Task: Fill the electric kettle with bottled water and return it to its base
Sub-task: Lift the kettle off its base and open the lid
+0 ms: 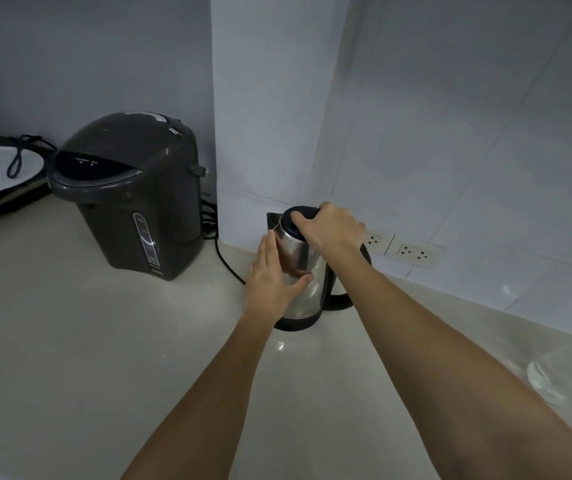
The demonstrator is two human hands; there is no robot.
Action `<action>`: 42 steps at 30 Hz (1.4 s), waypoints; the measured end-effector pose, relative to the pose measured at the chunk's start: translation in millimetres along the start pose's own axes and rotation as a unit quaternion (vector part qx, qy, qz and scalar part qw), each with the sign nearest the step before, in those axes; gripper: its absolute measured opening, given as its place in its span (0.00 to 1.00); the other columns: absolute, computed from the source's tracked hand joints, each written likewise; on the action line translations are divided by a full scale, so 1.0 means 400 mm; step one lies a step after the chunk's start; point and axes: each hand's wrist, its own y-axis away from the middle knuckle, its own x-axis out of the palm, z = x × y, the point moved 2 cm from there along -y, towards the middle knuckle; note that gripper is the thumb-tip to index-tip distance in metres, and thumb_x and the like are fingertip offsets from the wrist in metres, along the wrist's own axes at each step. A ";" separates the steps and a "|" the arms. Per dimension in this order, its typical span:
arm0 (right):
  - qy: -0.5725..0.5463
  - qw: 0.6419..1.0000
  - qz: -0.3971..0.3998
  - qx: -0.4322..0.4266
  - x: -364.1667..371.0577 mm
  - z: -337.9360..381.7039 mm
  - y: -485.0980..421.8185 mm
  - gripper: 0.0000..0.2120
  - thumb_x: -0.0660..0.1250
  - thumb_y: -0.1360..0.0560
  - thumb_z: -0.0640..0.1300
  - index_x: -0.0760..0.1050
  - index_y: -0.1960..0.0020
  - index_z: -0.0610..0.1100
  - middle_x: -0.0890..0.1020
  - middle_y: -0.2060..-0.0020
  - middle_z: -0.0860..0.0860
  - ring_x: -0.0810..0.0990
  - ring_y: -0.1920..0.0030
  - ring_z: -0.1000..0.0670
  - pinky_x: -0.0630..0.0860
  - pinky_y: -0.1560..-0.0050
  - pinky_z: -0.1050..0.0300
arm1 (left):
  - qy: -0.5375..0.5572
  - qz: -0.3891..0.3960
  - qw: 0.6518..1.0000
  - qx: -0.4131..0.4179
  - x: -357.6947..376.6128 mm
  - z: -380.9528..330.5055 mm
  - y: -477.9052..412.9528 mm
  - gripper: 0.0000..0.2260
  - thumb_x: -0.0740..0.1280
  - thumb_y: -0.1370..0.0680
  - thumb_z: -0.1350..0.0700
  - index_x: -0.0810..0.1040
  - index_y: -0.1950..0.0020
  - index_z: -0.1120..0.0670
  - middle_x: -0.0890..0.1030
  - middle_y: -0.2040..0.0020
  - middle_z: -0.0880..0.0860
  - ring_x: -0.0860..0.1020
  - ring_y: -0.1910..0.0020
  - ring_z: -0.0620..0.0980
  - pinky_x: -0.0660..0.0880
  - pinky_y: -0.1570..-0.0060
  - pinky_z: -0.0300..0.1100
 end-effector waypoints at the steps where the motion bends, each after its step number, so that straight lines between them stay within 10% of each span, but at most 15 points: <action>1: -0.003 1.000 -0.003 0.001 0.001 0.001 0.000 0.21 0.58 0.30 0.63 0.73 0.57 0.44 0.81 0.59 0.46 0.79 0.52 0.41 0.70 0.41 0.43 | 0.002 0.000 1.000 -0.003 0.002 0.001 0.000 0.50 0.71 0.31 0.36 0.42 0.21 0.49 0.52 0.20 0.50 0.57 0.23 0.51 0.64 0.27 0.51; 21: -0.019 0.998 -0.006 -0.053 -0.034 0.011 -0.021 0.18 0.60 0.28 0.53 0.67 0.70 0.41 0.72 0.73 0.48 0.70 0.73 0.50 0.64 0.73 0.59 | 0.033 0.018 0.999 -0.027 0.004 0.007 -0.003 0.50 0.74 0.32 0.39 0.43 0.22 0.46 0.57 0.21 0.50 0.64 0.26 0.55 0.71 0.33 0.55; 42: -0.488 0.872 -0.010 0.031 -0.031 -0.247 0.077 0.16 0.49 0.19 0.46 0.75 0.43 0.47 0.83 0.50 0.53 0.80 0.46 0.55 0.74 0.43 0.58 | 0.060 0.013 0.998 -0.025 -0.010 -0.012 0.013 0.50 0.73 0.30 0.42 0.41 0.21 0.49 0.53 0.20 0.49 0.60 0.24 0.53 0.66 0.31 0.50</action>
